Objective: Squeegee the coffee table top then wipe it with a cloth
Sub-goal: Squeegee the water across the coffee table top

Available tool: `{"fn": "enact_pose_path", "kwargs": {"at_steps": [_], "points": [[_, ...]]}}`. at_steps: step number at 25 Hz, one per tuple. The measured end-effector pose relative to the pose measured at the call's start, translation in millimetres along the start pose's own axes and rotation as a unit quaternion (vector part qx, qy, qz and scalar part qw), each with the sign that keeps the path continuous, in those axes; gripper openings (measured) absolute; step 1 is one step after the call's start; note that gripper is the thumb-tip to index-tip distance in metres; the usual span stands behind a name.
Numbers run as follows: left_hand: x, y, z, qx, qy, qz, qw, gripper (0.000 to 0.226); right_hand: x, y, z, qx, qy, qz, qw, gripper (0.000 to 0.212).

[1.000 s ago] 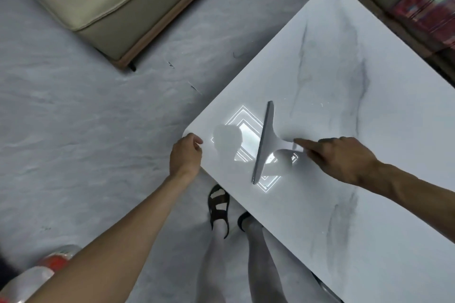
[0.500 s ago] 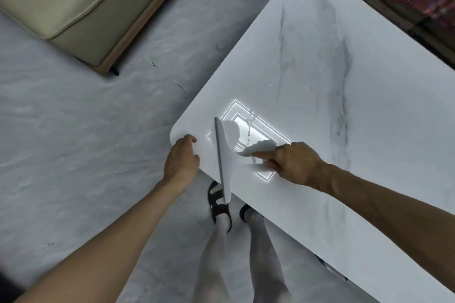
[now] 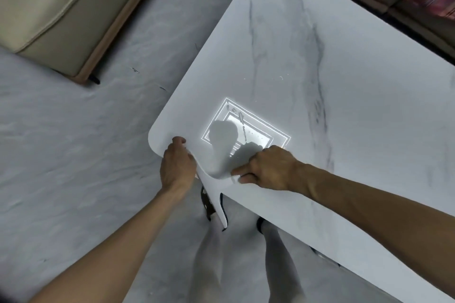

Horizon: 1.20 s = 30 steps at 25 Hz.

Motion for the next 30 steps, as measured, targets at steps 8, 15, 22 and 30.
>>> {"fn": "enact_pose_path", "kwargs": {"at_steps": [8, 15, 22, 30], "points": [[46.5, -84.3, -28.1, 0.004, 0.017, 0.058, 0.998, 0.042, 93.2, -23.0, -131.8, -0.014, -0.112, -0.003, 0.994, 0.034], [37.1, -117.9, -27.5, -0.016, 0.104, 0.127, 0.986, 0.045, 109.6, -31.8, -120.0, 0.056, 0.000, 0.020, 0.998, 0.032], [41.2, -119.9, -32.6, -0.057, 0.101, 0.130, 0.985, 0.044, 87.2, -70.7, -100.0, 0.066, 0.060, 0.036, 0.995, 0.035], [51.5, -109.6, -36.0, -0.047, 0.092, 0.147, 0.984, 0.046, 171.2, -1.7, -219.8, 0.094, -0.133, -0.008, 0.987, 0.029]]}}
Point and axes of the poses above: each hand's wrist, its own x-axis away from the middle knuckle, its own y-axis out of the back of the hand, z = x × y, the point moved 10 cm from there along -x, towards the middle knuckle, and after that the axes turned 3 degrees about y, right-handed, at the moved point
